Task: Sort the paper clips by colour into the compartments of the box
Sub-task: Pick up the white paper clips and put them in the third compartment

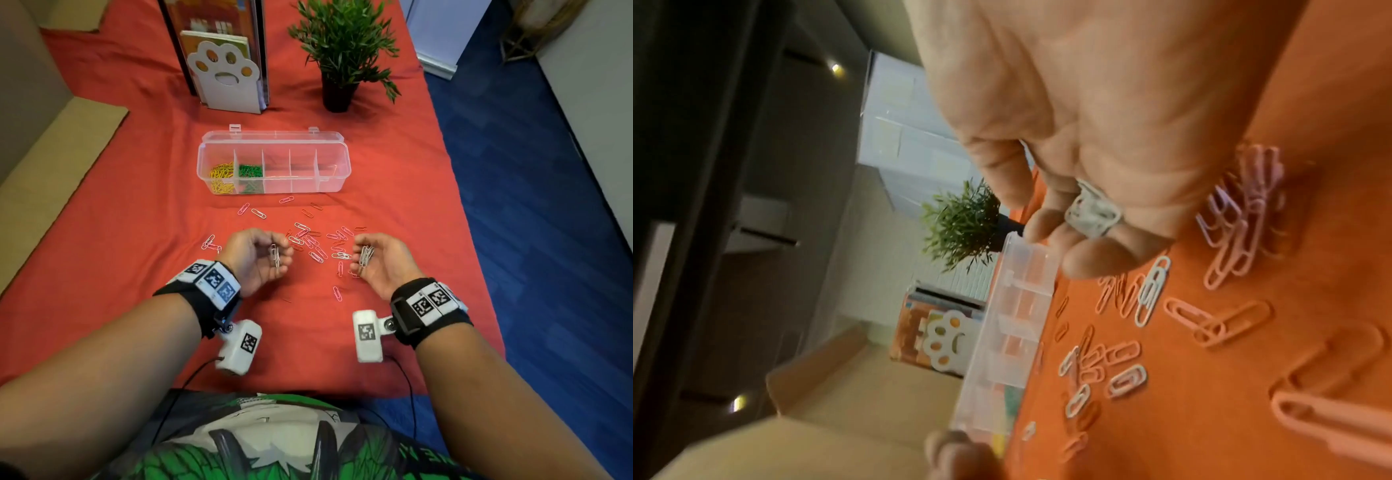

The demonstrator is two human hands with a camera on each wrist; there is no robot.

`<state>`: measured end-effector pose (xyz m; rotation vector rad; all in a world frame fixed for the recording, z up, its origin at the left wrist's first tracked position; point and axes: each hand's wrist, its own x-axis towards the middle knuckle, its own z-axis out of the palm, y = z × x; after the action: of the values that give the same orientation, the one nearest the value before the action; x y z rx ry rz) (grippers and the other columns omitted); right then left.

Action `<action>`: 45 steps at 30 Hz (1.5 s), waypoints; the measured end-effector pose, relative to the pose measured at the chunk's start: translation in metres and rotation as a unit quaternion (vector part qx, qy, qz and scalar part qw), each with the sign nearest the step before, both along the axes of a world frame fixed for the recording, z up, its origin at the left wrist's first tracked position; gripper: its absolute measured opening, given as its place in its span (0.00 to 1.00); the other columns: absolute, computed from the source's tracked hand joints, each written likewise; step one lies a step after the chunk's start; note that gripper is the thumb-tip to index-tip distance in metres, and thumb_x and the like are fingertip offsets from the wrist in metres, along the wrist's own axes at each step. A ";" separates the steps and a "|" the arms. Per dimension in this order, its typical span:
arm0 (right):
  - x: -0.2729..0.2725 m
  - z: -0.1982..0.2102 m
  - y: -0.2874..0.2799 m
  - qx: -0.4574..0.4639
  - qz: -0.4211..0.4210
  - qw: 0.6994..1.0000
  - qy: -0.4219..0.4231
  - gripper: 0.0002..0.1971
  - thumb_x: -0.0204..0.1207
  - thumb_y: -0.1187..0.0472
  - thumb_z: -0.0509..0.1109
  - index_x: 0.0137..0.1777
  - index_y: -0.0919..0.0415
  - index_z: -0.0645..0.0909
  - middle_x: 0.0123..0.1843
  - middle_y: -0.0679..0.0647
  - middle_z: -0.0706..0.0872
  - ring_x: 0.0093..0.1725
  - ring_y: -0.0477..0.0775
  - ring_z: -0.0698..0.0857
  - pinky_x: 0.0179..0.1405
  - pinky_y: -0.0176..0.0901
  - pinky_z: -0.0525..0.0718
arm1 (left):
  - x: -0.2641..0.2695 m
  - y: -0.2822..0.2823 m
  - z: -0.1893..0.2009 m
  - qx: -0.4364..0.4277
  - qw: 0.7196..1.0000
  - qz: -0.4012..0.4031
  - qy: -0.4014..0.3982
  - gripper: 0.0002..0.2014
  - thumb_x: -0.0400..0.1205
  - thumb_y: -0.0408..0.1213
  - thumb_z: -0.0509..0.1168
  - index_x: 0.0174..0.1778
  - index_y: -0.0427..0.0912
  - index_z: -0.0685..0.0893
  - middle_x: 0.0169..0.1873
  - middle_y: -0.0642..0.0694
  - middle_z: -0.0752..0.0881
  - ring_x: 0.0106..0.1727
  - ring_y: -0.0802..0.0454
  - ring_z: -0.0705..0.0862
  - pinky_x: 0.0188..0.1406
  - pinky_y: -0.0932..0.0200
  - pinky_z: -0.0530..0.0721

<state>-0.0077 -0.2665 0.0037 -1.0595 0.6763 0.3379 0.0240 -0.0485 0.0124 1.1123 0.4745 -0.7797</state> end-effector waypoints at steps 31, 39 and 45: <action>0.023 -0.012 0.007 -0.111 0.076 0.990 0.044 0.08 0.77 0.67 0.58 0.37 0.59 0.74 0.31 0.53 0.72 0.27 0.49 0.72 0.22 0.38 0.71 | 0.033 0.031 -0.038 0.498 0.780 -0.189 -0.328 0.04 0.79 0.35 0.63 0.48 0.42 0.82 0.41 0.42 0.83 0.43 0.42 0.82 0.48 0.53 0.79; 0.012 -0.026 0.035 -0.659 0.406 0.633 -0.032 0.19 0.74 0.62 0.62 0.64 0.68 0.72 0.62 0.64 0.76 0.62 0.65 0.78 0.62 0.53 0.78 | 0.040 0.024 -0.008 0.074 0.991 0.109 -0.007 0.12 0.80 0.33 0.50 0.33 0.41 0.74 0.29 0.46 0.73 0.26 0.54 0.74 0.19 0.68 0.77; 0.018 -0.018 0.037 -0.650 0.434 0.622 -0.049 0.19 0.74 0.68 0.57 0.66 0.68 0.70 0.63 0.64 0.73 0.62 0.66 0.76 0.63 0.56 0.77 | 0.058 0.012 -0.006 0.178 0.979 0.068 -0.074 0.11 0.83 0.40 0.59 0.36 0.44 0.79 0.25 0.50 0.68 0.22 0.58 0.70 0.15 0.69 0.76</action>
<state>0.0105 -0.2294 -0.0144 -2.8264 0.1325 0.6268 0.0817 -0.0360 0.0068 1.4430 0.5720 -0.4969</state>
